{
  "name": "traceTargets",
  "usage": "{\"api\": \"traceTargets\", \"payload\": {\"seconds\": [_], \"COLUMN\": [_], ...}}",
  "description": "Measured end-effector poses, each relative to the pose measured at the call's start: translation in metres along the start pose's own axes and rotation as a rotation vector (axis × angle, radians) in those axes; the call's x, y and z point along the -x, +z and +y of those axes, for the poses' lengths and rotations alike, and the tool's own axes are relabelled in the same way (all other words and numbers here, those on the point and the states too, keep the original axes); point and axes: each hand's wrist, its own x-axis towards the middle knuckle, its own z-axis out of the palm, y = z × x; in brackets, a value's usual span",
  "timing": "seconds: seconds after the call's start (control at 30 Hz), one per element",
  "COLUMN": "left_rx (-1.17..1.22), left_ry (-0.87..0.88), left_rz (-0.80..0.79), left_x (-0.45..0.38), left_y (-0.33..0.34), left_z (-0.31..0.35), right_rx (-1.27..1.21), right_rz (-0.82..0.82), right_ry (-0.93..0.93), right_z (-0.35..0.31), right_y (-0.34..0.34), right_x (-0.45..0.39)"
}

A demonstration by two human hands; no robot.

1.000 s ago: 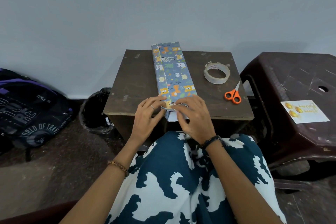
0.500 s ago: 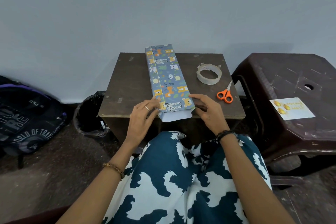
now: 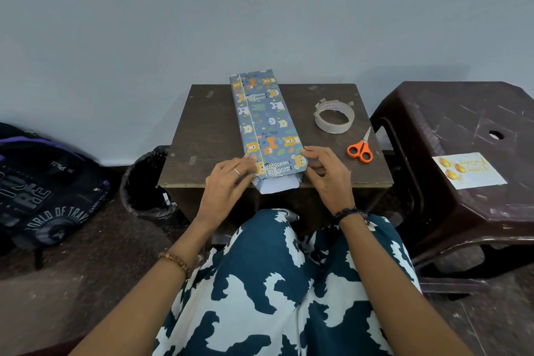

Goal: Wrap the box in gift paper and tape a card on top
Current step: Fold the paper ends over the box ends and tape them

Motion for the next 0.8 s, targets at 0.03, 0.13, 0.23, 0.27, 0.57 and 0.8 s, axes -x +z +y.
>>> {"api": "traceTargets", "payload": {"seconds": [0.03, 0.13, 0.23, 0.27, 0.57, 0.8], "left_rx": [-0.014, -0.03, 0.0, 0.013, 0.077, 0.006], "left_ry": [0.024, 0.062, 0.06, 0.057, -0.016, 0.106], "left_rz": [-0.002, -0.011, -0.038, -0.043, -0.056, -0.121], "left_x": [-0.001, -0.003, -0.002, -0.001, -0.006, -0.011], "left_y": [-0.001, -0.003, -0.002, -0.002, -0.006, -0.012], "left_z": [0.0, 0.0, -0.003, -0.004, -0.001, -0.009], "right_rx": [0.008, 0.036, 0.065, 0.075, -0.008, 0.047], "right_rz": [0.006, 0.006, 0.003, 0.007, 0.013, -0.03], "right_ry": [-0.004, -0.008, 0.01, 0.012, 0.07, 0.025], "right_z": [-0.002, -0.005, -0.001, 0.0, 0.002, 0.001], "right_y": [0.0, 0.002, 0.002, 0.002, 0.002, -0.002], "right_x": [0.0, 0.001, 0.001, 0.001, 0.001, 0.003]}}
